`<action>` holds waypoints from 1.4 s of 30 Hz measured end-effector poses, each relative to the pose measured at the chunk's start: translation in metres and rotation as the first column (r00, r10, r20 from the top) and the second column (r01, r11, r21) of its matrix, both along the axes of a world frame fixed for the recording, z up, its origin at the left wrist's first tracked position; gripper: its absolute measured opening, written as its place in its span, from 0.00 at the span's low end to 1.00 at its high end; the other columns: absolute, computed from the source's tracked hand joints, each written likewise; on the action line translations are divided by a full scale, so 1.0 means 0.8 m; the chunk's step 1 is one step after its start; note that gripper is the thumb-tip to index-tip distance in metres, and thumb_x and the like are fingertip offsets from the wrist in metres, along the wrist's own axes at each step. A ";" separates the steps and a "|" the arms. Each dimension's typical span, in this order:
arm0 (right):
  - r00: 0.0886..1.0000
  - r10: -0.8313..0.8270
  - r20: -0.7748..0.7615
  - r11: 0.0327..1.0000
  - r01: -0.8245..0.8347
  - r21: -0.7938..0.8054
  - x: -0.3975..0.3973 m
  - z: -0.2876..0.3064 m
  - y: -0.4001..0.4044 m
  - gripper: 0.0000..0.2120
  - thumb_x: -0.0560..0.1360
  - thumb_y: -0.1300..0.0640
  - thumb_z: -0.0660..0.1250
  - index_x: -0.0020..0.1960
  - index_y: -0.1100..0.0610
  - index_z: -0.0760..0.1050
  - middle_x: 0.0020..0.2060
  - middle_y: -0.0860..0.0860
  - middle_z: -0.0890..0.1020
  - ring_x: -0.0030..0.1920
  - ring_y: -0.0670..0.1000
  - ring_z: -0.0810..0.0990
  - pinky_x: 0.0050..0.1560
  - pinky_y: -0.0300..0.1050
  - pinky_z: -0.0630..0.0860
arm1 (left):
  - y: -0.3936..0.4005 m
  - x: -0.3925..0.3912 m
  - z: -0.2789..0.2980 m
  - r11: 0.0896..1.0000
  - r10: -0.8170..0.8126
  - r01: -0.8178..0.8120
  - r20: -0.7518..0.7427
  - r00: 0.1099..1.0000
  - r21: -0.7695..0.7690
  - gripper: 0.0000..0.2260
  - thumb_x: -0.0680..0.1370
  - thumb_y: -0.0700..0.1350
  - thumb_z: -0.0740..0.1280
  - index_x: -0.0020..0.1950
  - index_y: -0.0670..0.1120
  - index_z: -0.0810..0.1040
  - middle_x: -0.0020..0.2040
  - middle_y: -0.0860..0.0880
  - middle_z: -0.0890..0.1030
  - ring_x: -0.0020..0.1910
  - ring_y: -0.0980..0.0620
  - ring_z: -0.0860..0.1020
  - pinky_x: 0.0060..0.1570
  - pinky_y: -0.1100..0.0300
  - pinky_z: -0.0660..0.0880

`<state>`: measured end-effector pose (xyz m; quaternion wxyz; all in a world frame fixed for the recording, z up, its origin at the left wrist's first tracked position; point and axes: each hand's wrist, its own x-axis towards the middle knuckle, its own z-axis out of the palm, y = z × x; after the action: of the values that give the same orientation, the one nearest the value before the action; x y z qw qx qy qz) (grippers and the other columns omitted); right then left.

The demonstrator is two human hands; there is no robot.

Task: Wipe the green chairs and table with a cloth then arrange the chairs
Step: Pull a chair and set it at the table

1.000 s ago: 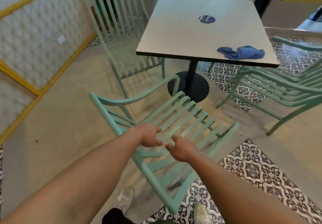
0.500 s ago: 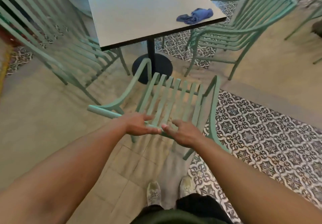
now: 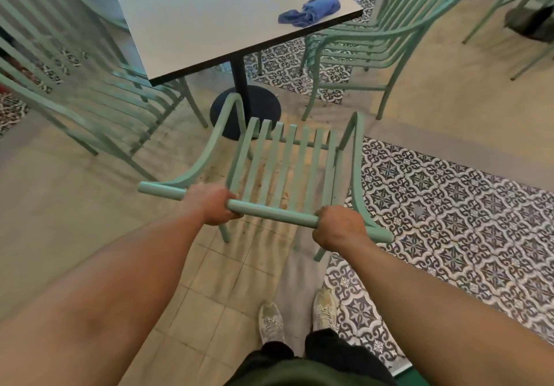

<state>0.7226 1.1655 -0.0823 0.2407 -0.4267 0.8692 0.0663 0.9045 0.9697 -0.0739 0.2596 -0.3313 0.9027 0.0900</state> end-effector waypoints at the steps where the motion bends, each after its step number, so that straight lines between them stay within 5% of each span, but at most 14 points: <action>1: 1.000 0.009 0.000 1.000 -0.009 -0.002 -0.003 -0.001 0.001 0.14 0.71 0.55 0.63 0.55 0.50 0.80 0.46 0.51 0.81 0.49 0.56 0.81 0.48 0.46 0.75 | 0.000 0.000 -0.001 1.000 0.012 -0.012 0.001 1.000 0.008 0.14 0.73 0.66 0.64 0.55 0.63 0.79 0.43 0.57 0.79 0.44 0.53 0.77 0.47 0.53 0.74; 6: 0.995 0.094 -0.020 0.996 -0.094 0.002 -0.025 -0.003 0.001 0.15 0.71 0.55 0.62 0.56 0.49 0.80 0.38 0.49 0.75 0.44 0.54 0.78 0.45 0.45 0.74 | 0.018 -0.007 -0.006 0.998 0.067 -0.067 -0.030 0.997 -0.019 0.17 0.73 0.67 0.64 0.57 0.63 0.80 0.44 0.56 0.80 0.45 0.53 0.77 0.48 0.53 0.75; 15: 0.960 0.277 -0.047 0.961 -0.276 0.016 -0.106 -0.011 -0.019 0.16 0.71 0.52 0.64 0.58 0.46 0.80 0.43 0.48 0.81 0.44 0.52 0.80 0.45 0.46 0.75 | 0.058 -0.042 -0.014 0.970 0.243 -0.243 -0.044 0.969 0.000 0.17 0.74 0.66 0.64 0.60 0.62 0.78 0.46 0.55 0.79 0.47 0.52 0.77 0.53 0.49 0.74; 23: 0.906 0.422 -0.032 0.906 -0.421 0.039 -0.216 -0.009 -0.038 0.16 0.72 0.52 0.63 0.58 0.44 0.80 0.40 0.46 0.79 0.43 0.51 0.79 0.43 0.45 0.75 | 0.091 -0.131 -0.016 0.909 0.415 -0.416 -0.046 0.909 -0.007 0.16 0.74 0.67 0.63 0.57 0.62 0.79 0.42 0.56 0.76 0.43 0.53 0.73 0.43 0.55 0.68; 27: 0.876 0.480 -0.040 0.877 -0.478 0.050 -0.264 -0.006 -0.055 0.16 0.72 0.52 0.63 0.58 0.44 0.79 0.39 0.46 0.78 0.43 0.51 0.79 0.41 0.45 0.74 | 0.095 -0.170 -0.021 0.871 0.490 -0.490 -0.043 0.871 0.001 0.17 0.73 0.68 0.62 0.56 0.62 0.80 0.43 0.55 0.78 0.44 0.51 0.76 0.47 0.52 0.74; 42: 0.797 0.587 -0.144 0.807 -0.589 0.034 -0.345 -0.007 -0.167 0.16 0.71 0.52 0.62 0.57 0.46 0.80 0.38 0.49 0.76 0.43 0.55 0.78 0.40 0.45 0.72 | 0.009 -0.242 -0.039 0.816 0.577 -0.579 -0.059 0.814 -0.004 0.20 0.71 0.69 0.63 0.55 0.59 0.79 0.42 0.53 0.78 0.44 0.49 0.77 0.50 0.49 0.77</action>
<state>0.4467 1.0316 -0.0878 0.1409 -0.6707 0.7096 0.1635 0.7105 0.9771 -0.1054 0.1914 -0.5897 0.7673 0.1640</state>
